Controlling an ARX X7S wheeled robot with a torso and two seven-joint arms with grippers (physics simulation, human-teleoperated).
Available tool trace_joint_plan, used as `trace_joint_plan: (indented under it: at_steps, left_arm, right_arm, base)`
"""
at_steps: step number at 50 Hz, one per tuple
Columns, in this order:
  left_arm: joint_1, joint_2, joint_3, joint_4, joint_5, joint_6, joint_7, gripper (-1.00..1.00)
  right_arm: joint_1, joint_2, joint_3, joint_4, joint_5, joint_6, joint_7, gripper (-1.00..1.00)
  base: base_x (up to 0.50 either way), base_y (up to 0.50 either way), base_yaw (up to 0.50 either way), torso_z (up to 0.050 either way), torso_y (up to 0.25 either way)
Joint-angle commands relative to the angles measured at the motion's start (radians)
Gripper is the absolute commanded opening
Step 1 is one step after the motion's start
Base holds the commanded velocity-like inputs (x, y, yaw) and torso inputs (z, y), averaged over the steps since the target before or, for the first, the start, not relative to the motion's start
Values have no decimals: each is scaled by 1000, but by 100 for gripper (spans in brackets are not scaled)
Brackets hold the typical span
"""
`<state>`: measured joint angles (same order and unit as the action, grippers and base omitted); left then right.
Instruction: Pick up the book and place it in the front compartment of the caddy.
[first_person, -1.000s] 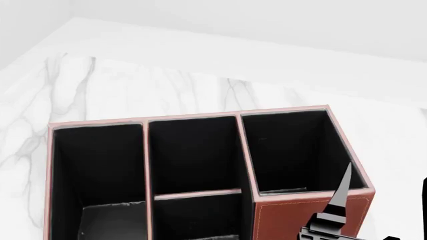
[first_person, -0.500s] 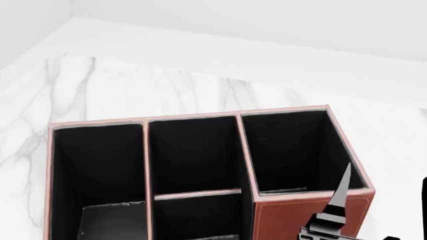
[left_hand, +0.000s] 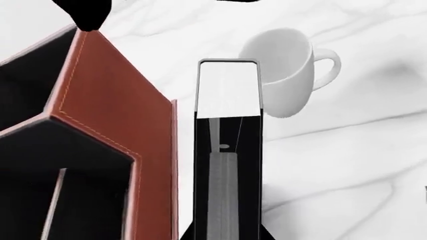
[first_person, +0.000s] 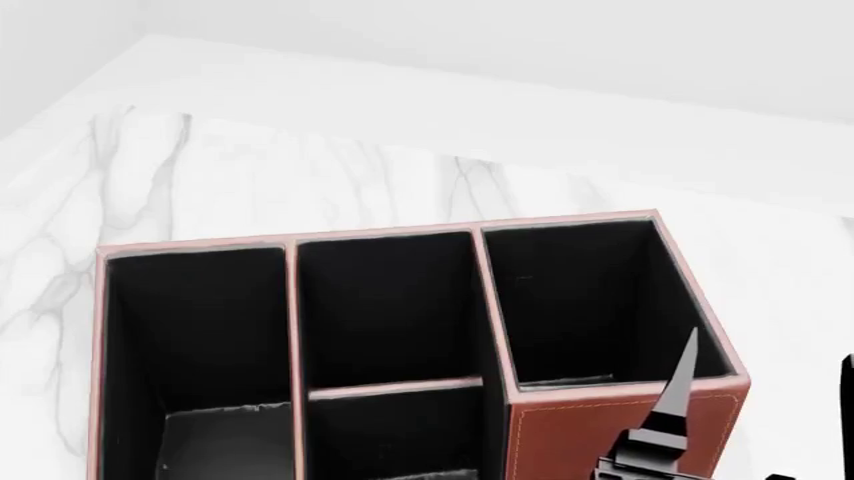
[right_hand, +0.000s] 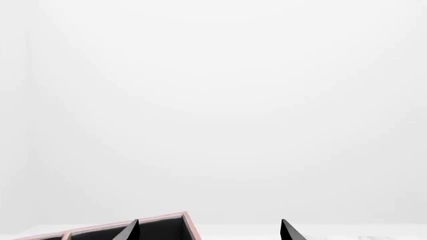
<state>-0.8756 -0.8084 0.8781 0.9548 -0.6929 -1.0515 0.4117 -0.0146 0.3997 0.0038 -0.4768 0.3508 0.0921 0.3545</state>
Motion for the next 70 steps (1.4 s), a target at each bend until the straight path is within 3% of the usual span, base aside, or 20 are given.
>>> trace_joint_plan:
  at_steps: [1, 18, 41, 52, 70]
  left_arm:
    - [-137, 30, -11, -75, 123, 28, 46, -100]
    - [-261, 50, 40, -231, 289, 136, 73, -100]
    - [-302, 82, 160, -520, 574, 481, 39, -100]
    - [-289, 104, 168, -614, 615, 609, 8, -100]
    - [-287, 173, 166, -788, 620, 701, -15, -100]
  right_arm:
    - [6, -18, 28, 14, -8, 1, -38, 100]
    - [8, -14, 30, 16, -7, -2, -32, 100]
    - [5, -8, 31, 12, -3, -8, -27, 100]
    - [3, -4, 36, 4, 4, -6, -22, 100]
    - [8, 3, 58, 6, 17, -4, -8, 100]
  base:
    - [0, 0, 0, 0, 10]
    - [0, 0, 0, 0, 1]
    - [0, 0, 0, 0, 1]
    - [0, 0, 0, 0, 1]
    - [0, 0, 0, 1, 1]
